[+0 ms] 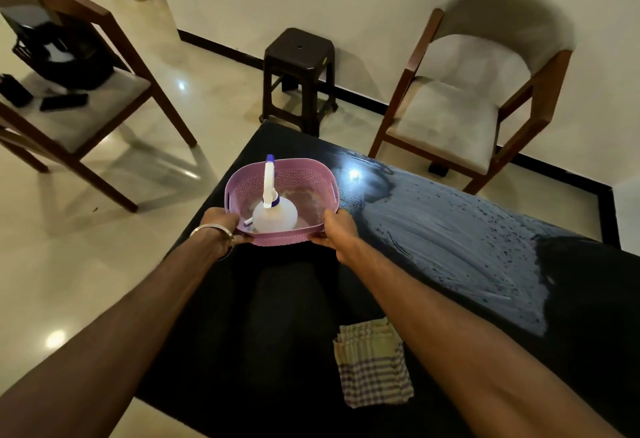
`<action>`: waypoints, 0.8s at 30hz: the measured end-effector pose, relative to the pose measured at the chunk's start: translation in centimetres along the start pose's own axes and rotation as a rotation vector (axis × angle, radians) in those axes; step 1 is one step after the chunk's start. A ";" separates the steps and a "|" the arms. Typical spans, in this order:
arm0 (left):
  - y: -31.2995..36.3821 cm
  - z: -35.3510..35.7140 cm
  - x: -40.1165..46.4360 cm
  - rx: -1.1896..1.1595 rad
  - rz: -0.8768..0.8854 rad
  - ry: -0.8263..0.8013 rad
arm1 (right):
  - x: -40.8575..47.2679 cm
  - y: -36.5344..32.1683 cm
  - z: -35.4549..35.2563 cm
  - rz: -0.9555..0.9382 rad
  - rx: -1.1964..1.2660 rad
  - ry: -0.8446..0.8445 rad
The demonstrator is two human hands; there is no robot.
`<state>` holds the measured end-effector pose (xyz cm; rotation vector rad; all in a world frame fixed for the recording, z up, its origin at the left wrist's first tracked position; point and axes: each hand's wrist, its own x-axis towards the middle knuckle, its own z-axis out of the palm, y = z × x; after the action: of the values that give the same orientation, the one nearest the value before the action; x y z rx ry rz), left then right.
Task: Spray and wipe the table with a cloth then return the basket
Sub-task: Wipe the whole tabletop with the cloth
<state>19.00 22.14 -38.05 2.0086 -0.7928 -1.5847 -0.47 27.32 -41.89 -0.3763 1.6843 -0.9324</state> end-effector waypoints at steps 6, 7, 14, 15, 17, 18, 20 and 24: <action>-0.3 0.4 0.3 -0.011 -0.014 0.016 | 0.4 0.5 -0.3 0.010 -0.021 -0.013; -0.4 0.4 0.3 -0.012 -0.015 0.018 | 0.4 0.5 -0.3 0.011 -0.030 -0.012; -1.1 1.0 -0.2 -0.099 -0.010 0.040 | -0.2 0.6 -0.4 -0.049 -0.183 -0.003; -1.5 1.4 -0.3 -0.075 0.011 0.076 | -0.6 0.7 -0.6 -0.065 -0.213 -0.003; -2.7 2.2 -0.7 -0.052 0.050 0.148 | -1.8 1.3 -1.4 -0.116 -0.329 0.042; -3.4 2.7 -1.1 -0.065 0.050 0.165 | -2.7 1.8 -1.9 -0.164 -0.390 0.080; -4.9 3.8 -2.2 -0.084 0.028 0.172 | -4.1 3.4 -3.5 -0.251 -0.494 0.186; -8.8 6.2 -5.1 0.075 0.071 0.085 | -7.7 8.6 -6.8 -0.337 -0.636 0.256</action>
<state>13.44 32.07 -41.73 2.0620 -0.8921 -1.4404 -2.32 40.58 -42.67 -1.0245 2.1841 -0.6771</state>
